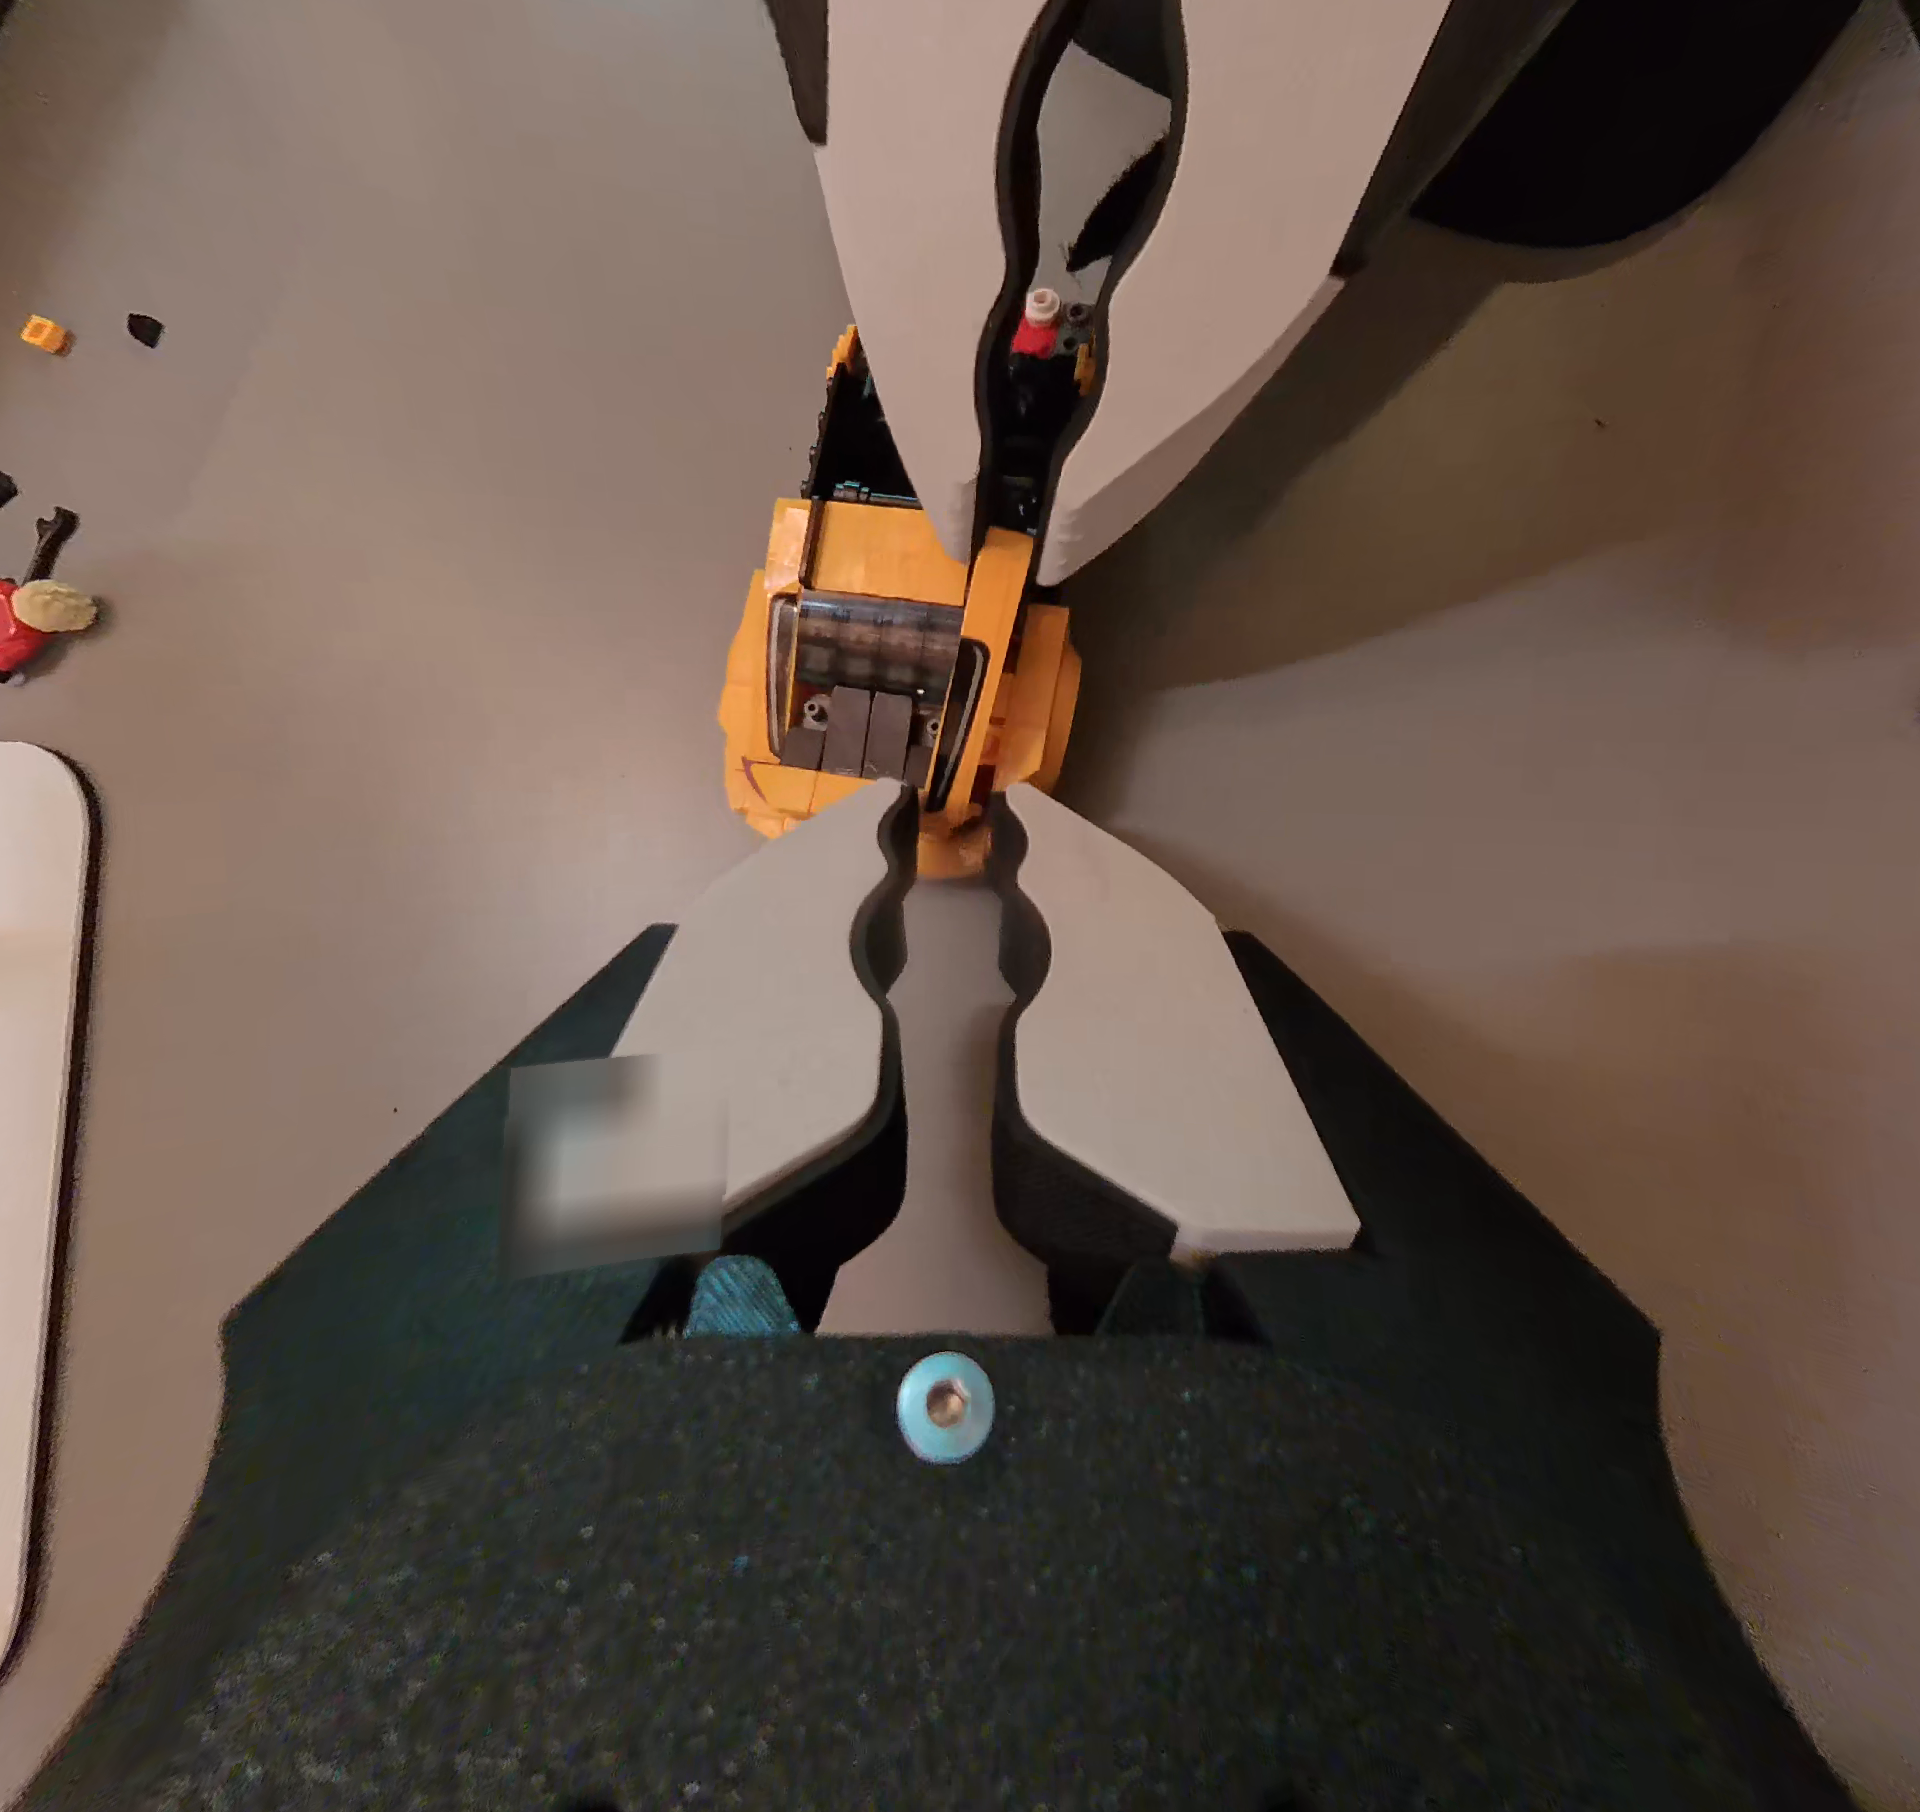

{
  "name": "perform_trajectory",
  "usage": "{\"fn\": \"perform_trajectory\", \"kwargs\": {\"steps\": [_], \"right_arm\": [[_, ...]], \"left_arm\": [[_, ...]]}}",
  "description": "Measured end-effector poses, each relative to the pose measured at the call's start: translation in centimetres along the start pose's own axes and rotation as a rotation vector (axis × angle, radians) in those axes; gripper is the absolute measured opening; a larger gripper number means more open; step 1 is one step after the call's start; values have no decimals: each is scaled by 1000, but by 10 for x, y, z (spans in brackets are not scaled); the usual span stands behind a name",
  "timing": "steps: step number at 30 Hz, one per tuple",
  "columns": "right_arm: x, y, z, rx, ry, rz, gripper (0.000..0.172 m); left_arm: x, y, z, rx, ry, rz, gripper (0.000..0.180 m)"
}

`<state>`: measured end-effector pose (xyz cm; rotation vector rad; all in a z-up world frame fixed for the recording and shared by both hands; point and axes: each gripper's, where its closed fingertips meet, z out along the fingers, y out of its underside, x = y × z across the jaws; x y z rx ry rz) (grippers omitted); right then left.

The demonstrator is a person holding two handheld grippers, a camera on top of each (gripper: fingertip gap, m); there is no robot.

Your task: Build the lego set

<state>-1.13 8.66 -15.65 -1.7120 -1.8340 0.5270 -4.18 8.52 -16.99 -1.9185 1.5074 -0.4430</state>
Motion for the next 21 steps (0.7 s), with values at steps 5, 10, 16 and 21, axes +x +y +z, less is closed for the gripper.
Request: {"fn": "perform_trajectory", "kwargs": {"steps": [5, 10, 16, 21], "right_arm": [[-1, 2, -1, -48, -14, -13, 8], [-1, 2, 0, -90, -33, -26, 8], [1, 2, 0, -139, -39, -30, 8], [1, 5, -2, -177, -47, -30, 8]], "left_arm": [[1, -1, 1, 8, -9, 16, 12], [2, -4, 4, 9, -22, 38, 9], [2, -3, 3, 0, -31, 46, 9], [4, -1, -5, -11, -18, 62, 9]]}}
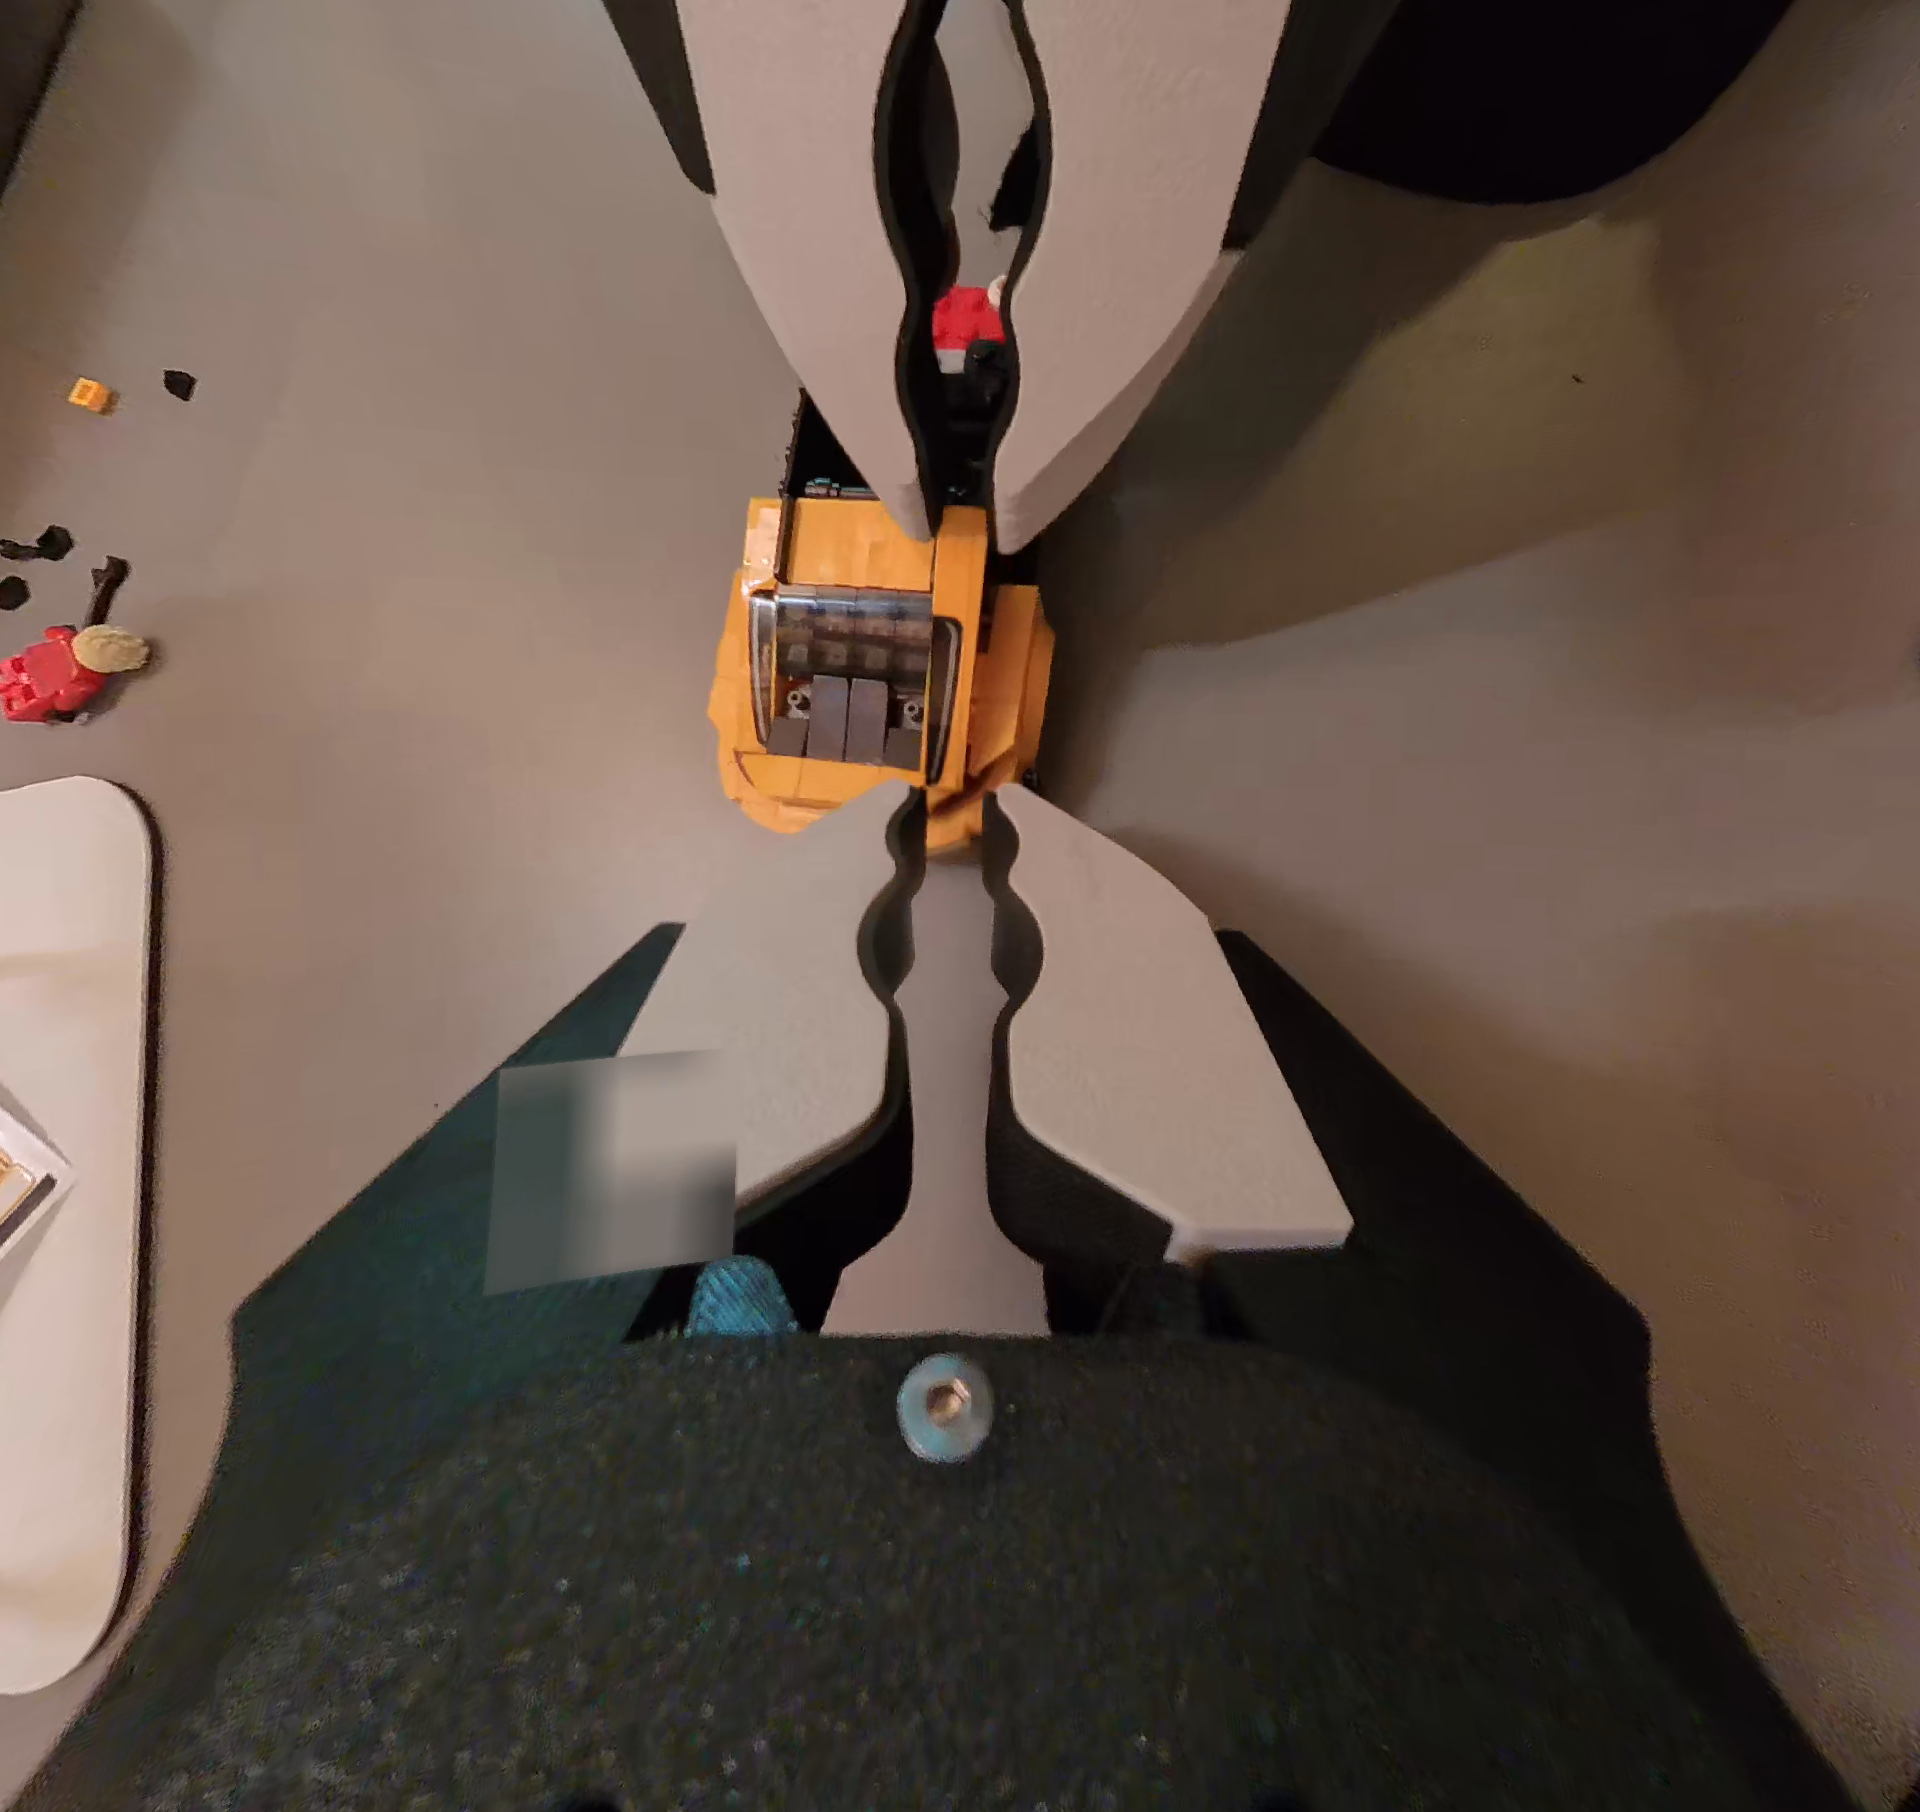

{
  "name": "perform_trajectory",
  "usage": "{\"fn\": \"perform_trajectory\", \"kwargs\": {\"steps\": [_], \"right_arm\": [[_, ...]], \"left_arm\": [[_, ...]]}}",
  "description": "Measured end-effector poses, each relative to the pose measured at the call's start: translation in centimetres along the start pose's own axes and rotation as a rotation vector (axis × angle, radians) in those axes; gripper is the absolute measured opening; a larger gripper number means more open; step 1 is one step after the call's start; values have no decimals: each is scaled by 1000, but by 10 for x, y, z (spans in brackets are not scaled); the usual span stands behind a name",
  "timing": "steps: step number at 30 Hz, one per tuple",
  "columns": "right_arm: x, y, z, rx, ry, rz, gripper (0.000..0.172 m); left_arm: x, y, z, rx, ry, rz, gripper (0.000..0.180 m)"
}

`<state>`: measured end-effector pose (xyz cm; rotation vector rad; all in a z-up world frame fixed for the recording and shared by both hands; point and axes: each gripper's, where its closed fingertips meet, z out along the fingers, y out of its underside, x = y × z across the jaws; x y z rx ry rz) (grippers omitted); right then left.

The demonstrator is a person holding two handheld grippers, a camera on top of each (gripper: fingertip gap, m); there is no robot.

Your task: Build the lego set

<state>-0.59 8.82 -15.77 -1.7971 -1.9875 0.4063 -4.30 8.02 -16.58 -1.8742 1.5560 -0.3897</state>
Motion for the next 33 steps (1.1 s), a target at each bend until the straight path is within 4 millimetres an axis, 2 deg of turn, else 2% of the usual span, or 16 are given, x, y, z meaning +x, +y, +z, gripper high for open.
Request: {"fn": "perform_trajectory", "kwargs": {"steps": [5, 24, 30, 33], "right_arm": [[1, 1, -2, -36, -13, 1, 8], [1, 2, 0, -110, -7, 21, 8], [2, 2, 0, -102, -9, 23, 15], [6, 2, -7, -73, -12, 28, 16]], "left_arm": [[-1, 1, -5, -2, -5, -1, 10], [8, -6, 2, 15, -8, 31, 15], [10, -11, 5, 22, -32, 58, 17], [10, -12, 6, 25, -47, 64, 17]]}}
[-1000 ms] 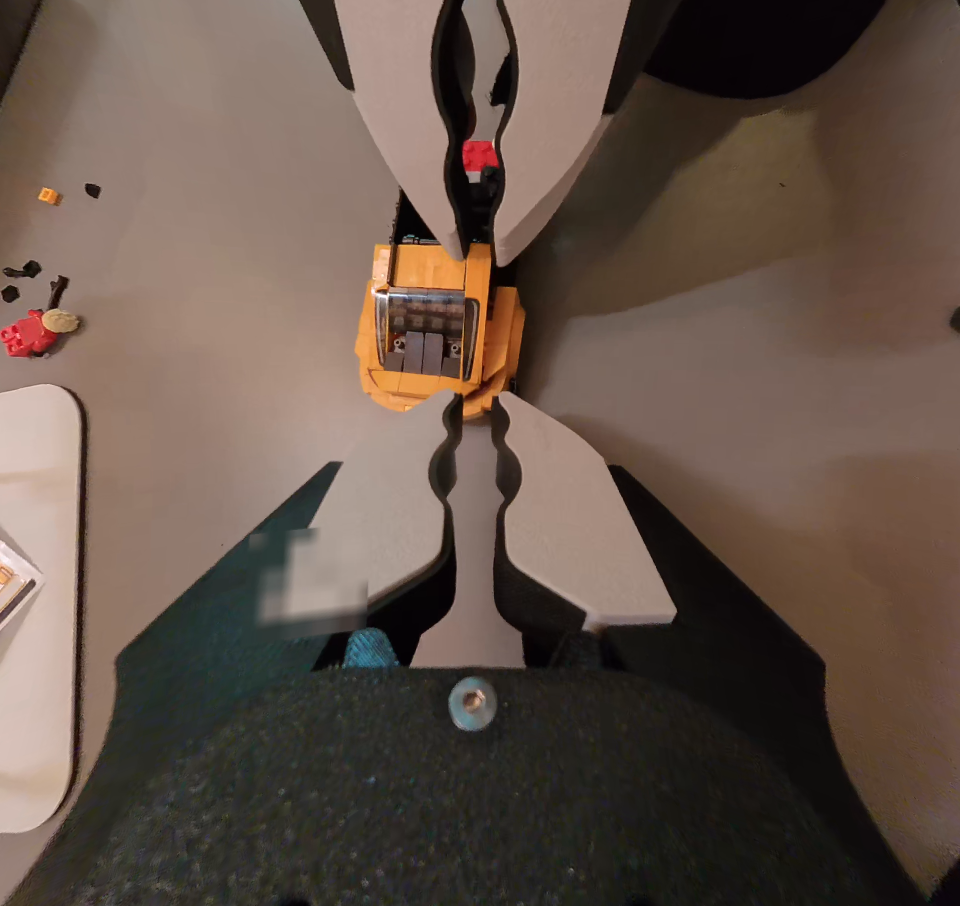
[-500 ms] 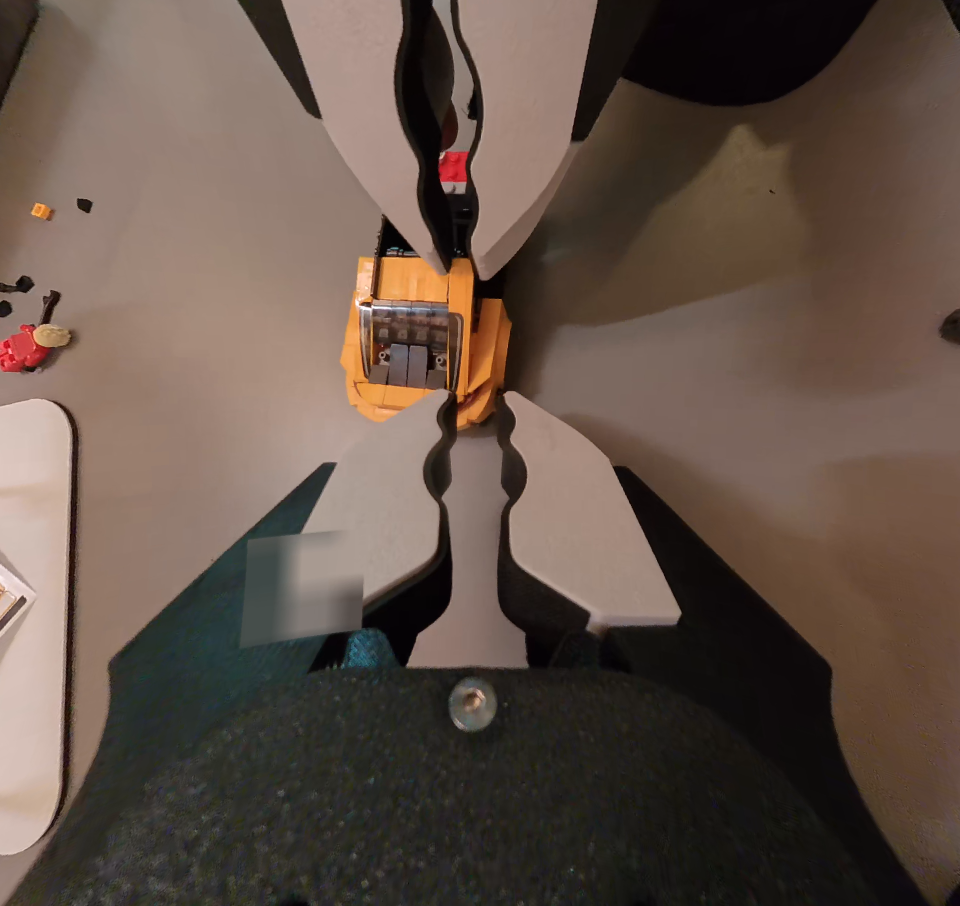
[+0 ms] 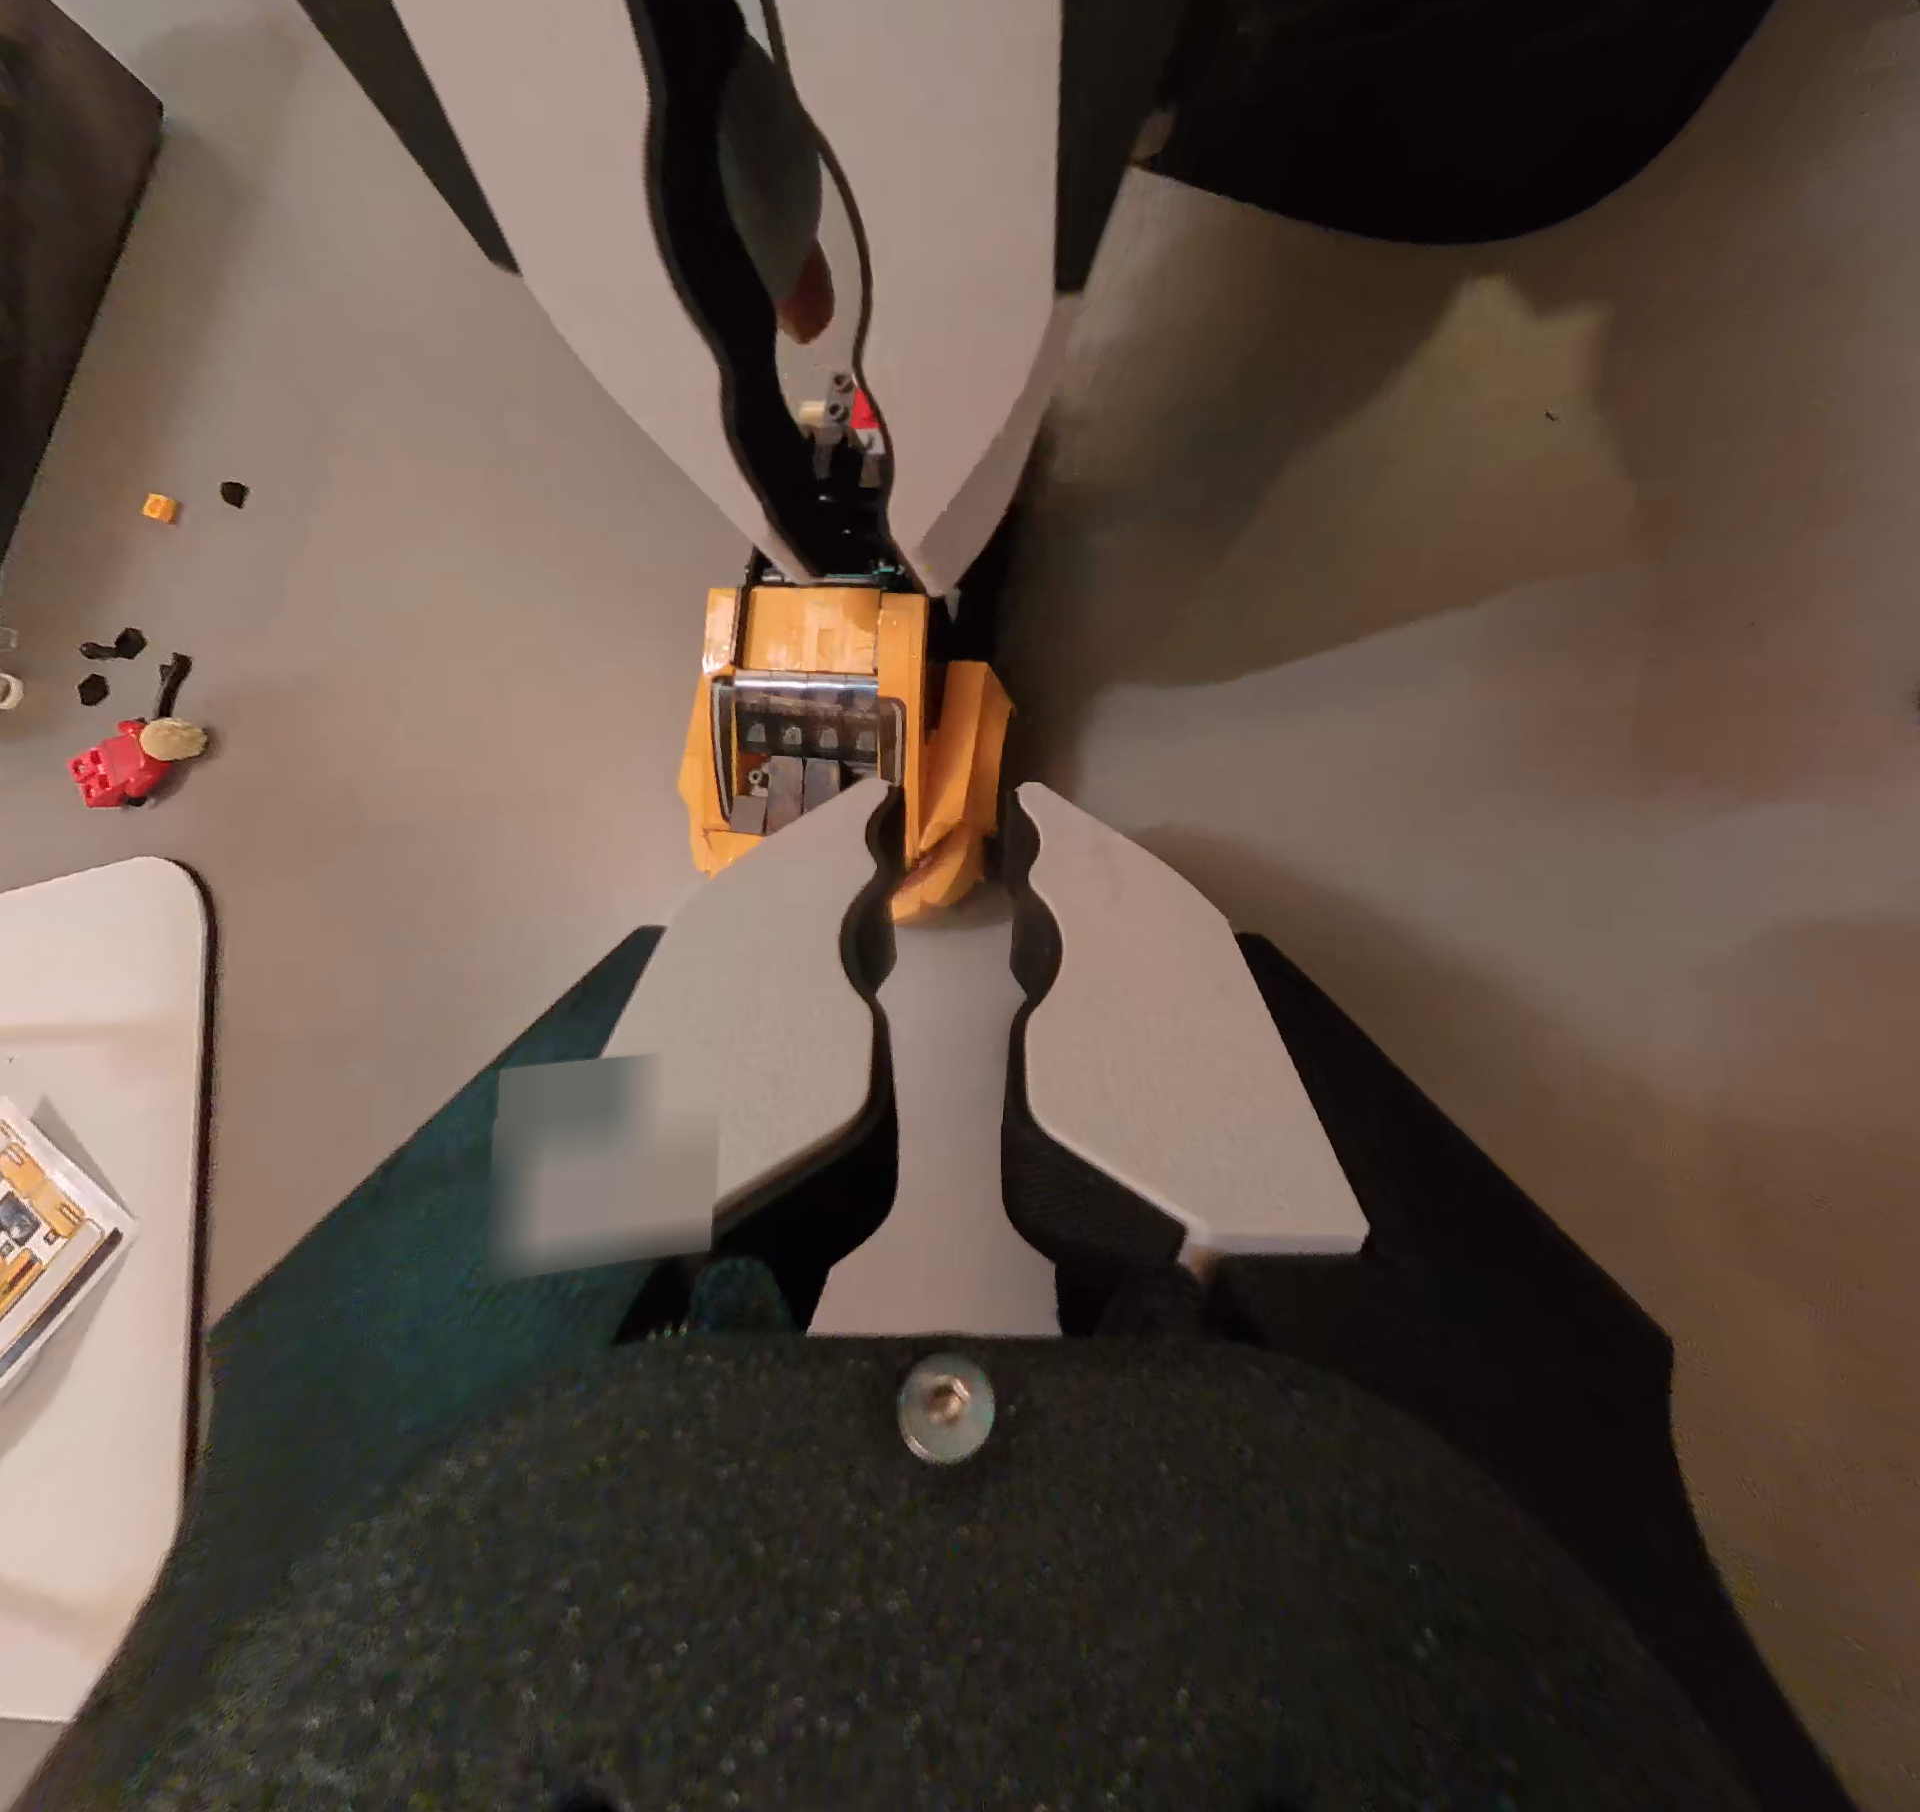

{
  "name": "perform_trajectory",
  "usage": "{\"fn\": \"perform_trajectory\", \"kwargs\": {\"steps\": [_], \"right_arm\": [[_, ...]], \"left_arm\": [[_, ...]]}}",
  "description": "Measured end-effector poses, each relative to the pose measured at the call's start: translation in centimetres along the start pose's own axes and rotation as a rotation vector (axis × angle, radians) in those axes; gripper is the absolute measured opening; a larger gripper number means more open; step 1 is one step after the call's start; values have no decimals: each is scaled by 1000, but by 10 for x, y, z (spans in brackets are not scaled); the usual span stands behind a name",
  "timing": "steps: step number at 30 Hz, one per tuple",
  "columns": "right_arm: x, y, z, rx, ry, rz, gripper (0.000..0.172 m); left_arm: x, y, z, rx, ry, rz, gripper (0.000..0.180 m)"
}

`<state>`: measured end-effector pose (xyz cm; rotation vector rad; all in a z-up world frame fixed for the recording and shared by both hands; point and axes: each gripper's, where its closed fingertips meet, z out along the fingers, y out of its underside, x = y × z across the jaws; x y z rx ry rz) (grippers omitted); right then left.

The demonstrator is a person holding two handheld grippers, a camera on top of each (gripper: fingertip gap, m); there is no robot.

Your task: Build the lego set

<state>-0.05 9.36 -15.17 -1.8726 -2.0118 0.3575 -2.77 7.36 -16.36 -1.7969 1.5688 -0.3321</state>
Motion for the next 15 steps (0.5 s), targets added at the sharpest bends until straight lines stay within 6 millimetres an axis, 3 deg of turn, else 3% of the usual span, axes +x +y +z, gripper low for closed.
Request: {"fn": "perform_trajectory", "kwargs": {"steps": [6, 15], "right_arm": [[4, -4, -15, 136, -44, 22, 12], [-2, -9, 1, 150, -67, 32, 4]], "left_arm": [[-3, -7, 3, 32, -24, -6, 18], [-2, -5, 10, 9, -39, 0, 17]]}}
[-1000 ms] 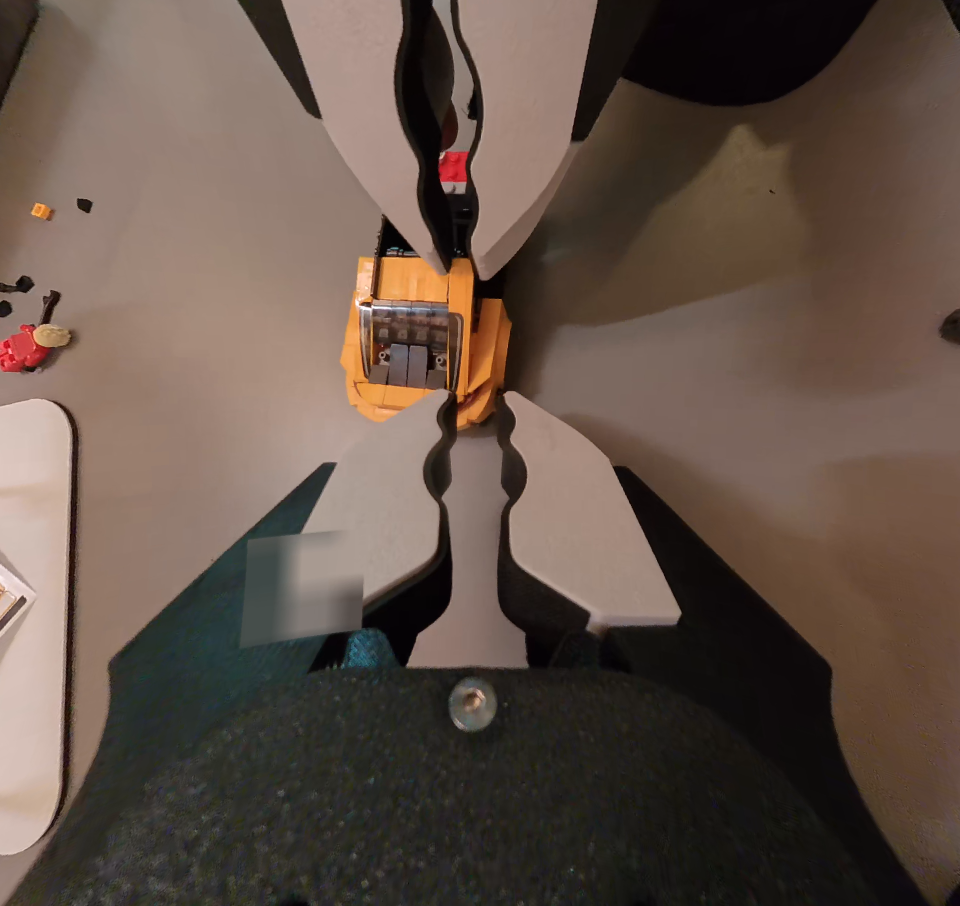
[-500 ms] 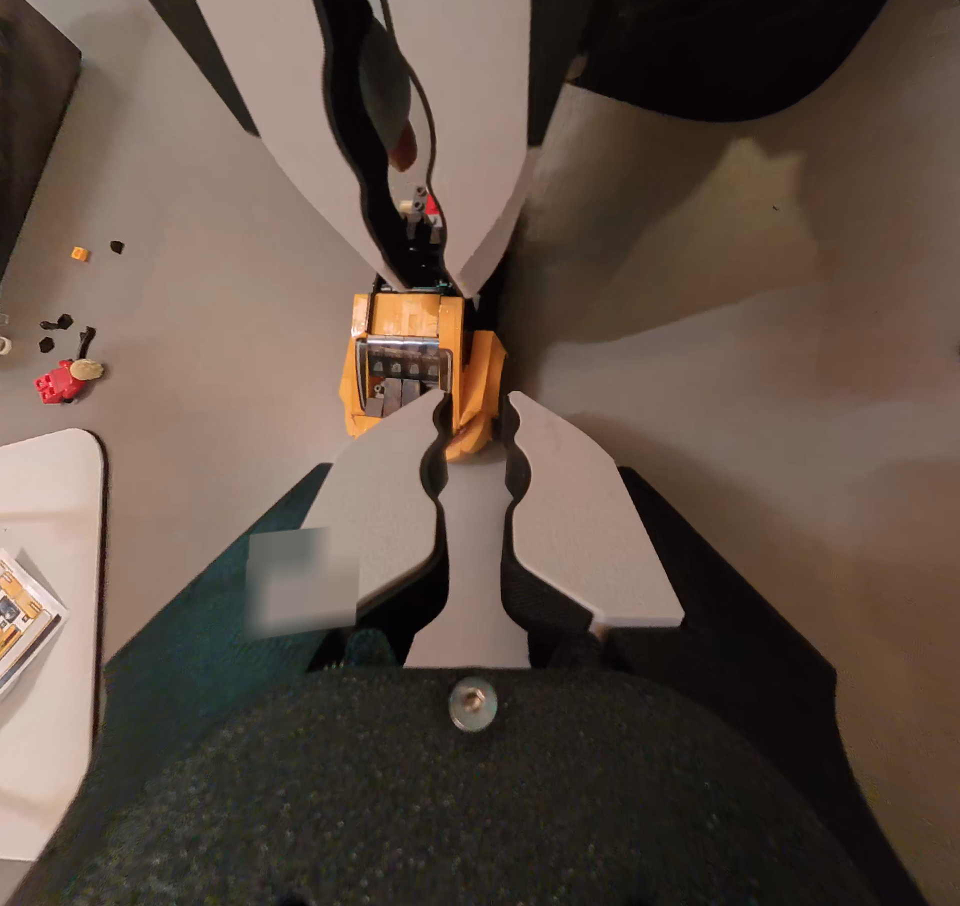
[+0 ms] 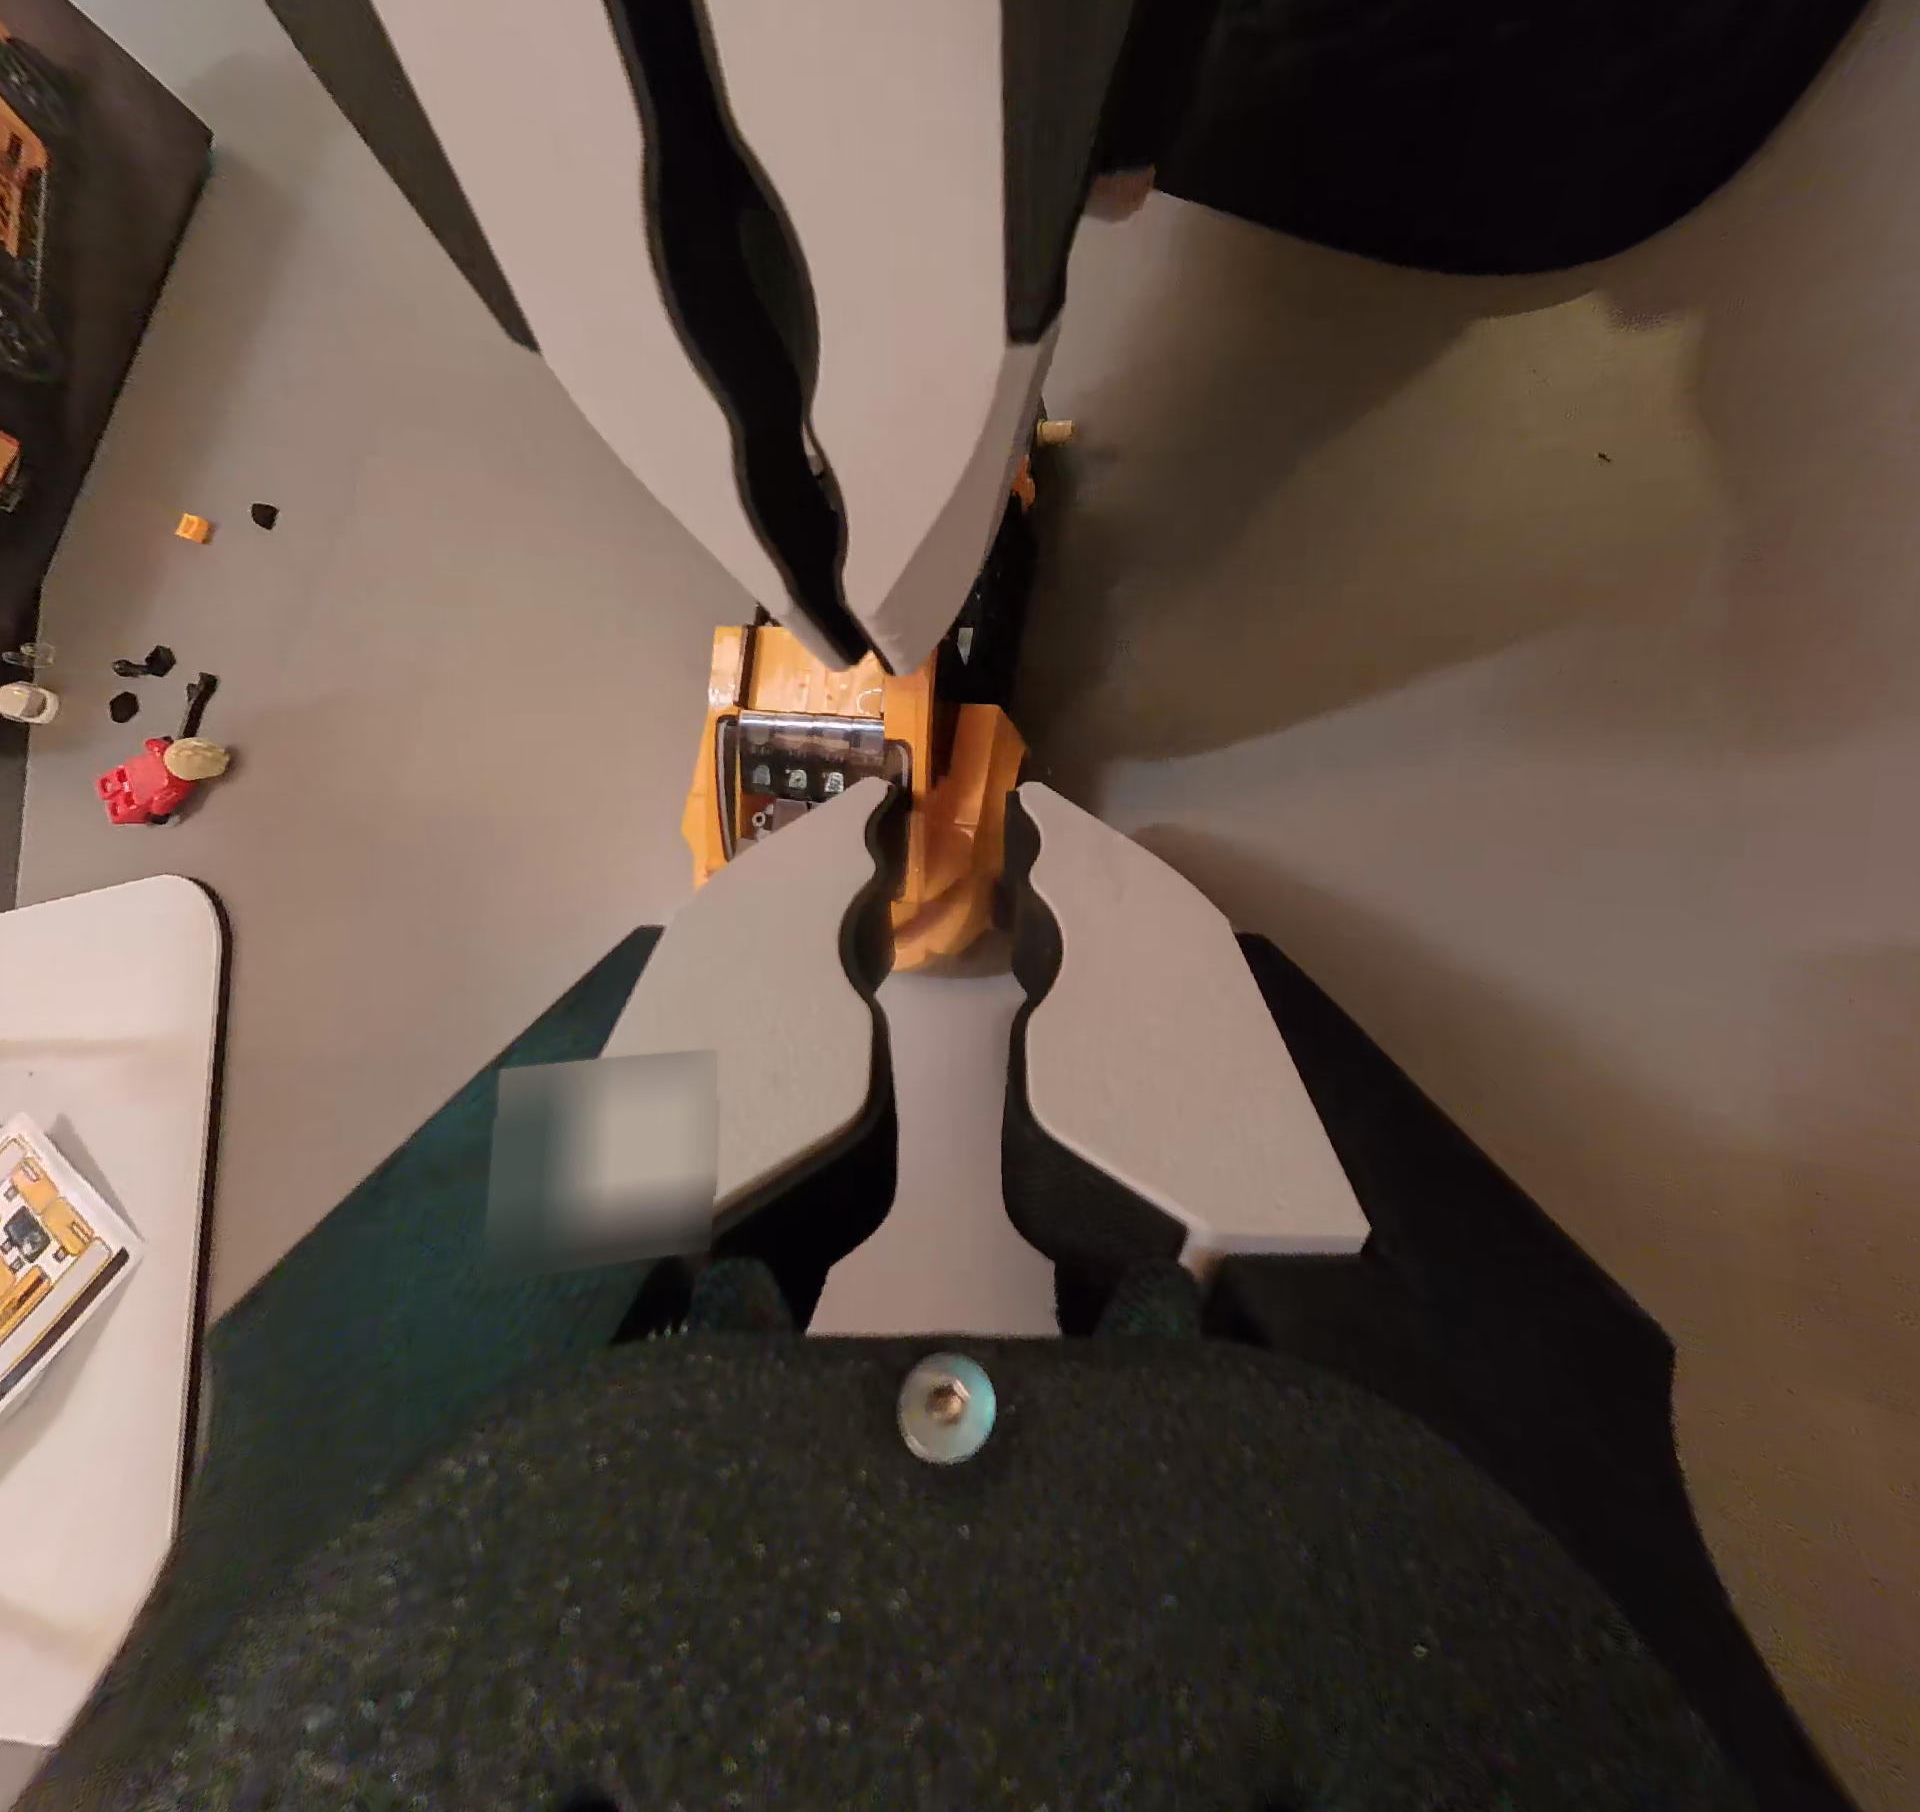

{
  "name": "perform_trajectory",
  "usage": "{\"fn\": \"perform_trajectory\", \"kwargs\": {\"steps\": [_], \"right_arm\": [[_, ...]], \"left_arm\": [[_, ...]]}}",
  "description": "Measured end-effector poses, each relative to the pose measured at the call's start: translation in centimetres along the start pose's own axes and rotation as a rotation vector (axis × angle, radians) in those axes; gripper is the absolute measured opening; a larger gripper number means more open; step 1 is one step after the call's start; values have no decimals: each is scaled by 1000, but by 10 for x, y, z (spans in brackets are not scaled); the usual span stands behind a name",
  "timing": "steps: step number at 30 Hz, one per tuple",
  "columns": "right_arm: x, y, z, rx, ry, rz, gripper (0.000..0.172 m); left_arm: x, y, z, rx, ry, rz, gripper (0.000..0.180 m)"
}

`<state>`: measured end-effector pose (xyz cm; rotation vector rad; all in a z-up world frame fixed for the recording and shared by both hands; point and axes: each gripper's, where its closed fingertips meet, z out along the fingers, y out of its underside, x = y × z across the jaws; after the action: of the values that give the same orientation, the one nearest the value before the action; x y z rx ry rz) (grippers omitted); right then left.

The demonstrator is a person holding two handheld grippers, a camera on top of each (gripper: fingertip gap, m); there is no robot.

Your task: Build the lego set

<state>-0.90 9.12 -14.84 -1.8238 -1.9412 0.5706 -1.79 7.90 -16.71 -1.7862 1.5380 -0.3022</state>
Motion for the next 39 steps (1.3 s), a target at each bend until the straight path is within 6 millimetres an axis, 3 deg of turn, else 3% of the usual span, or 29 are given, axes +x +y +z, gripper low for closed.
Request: {"fn": "perform_trajectory", "kwargs": {"steps": [14, 21, 39], "right_arm": [[2, 4, 5, -10, 8, 8, 1], [4, 7, -9, -1, -8, 13, 5], [-2, 6, 4, -10, 24, -26, 5]], "left_arm": [[-1, 1, 0, -4, -7, -3, 17], [-2, 3, 0, -10, -11, -7, 17], [-5, 8, -3, -29, -20, -19, 19]]}}
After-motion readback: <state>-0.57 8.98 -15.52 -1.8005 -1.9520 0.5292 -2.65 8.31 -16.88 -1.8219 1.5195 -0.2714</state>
